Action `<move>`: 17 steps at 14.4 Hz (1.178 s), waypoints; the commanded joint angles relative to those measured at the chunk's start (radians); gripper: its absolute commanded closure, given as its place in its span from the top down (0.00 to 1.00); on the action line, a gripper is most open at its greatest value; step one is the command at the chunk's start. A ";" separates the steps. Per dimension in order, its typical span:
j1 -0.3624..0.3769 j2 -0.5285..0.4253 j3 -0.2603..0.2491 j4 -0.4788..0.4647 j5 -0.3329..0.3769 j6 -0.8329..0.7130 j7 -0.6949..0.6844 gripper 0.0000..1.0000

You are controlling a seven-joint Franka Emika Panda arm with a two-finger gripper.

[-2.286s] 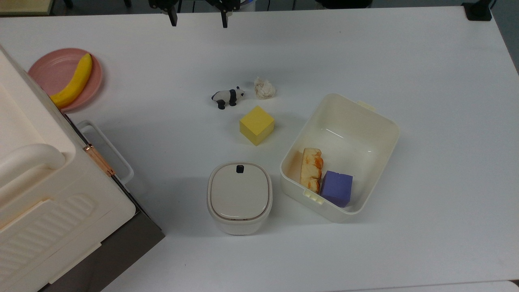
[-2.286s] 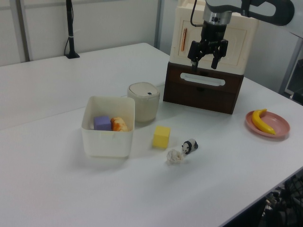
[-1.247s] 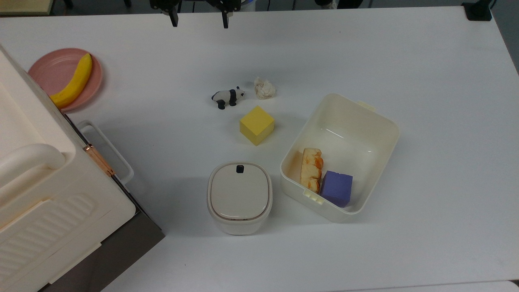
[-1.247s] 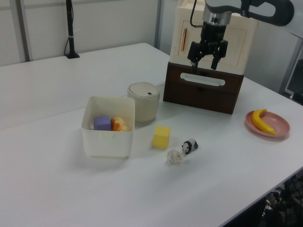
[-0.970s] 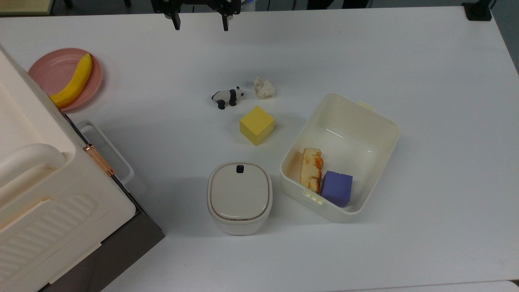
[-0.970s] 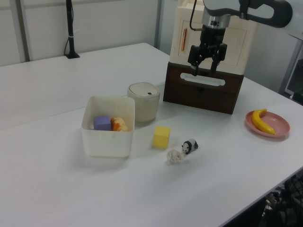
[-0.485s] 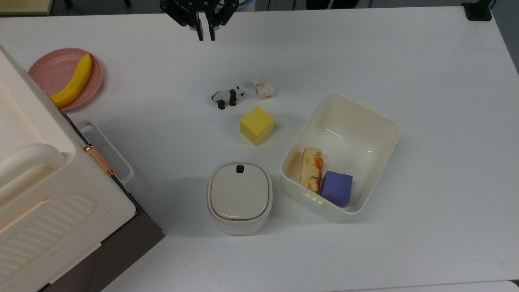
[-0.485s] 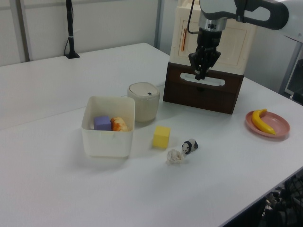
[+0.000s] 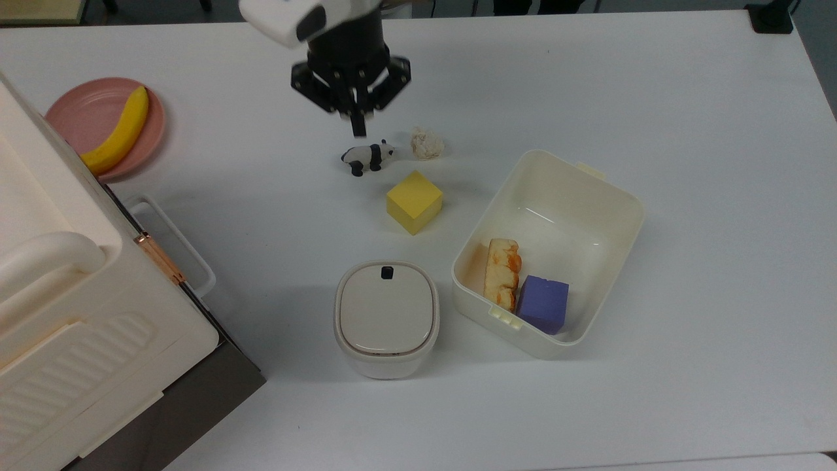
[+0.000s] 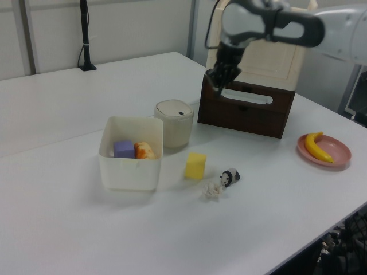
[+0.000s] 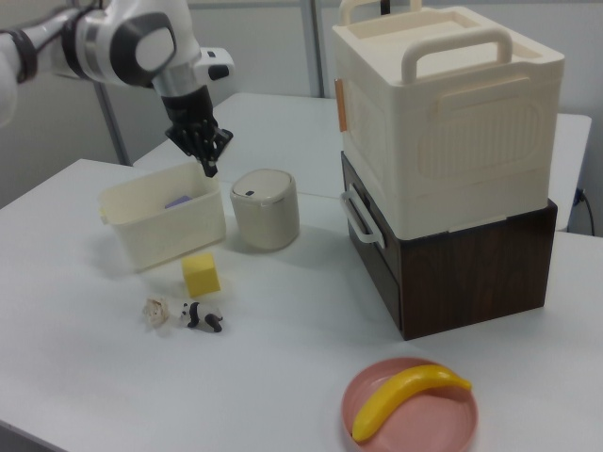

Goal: Open the trash can
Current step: 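Move the gripper down over the cream trash can's lid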

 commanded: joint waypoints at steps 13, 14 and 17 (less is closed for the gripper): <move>0.096 0.326 -0.072 0.099 0.011 0.466 0.115 0.00; 0.094 0.334 -0.072 0.099 0.011 0.468 0.116 0.00; 0.094 0.341 -0.072 0.093 0.008 0.468 0.113 0.00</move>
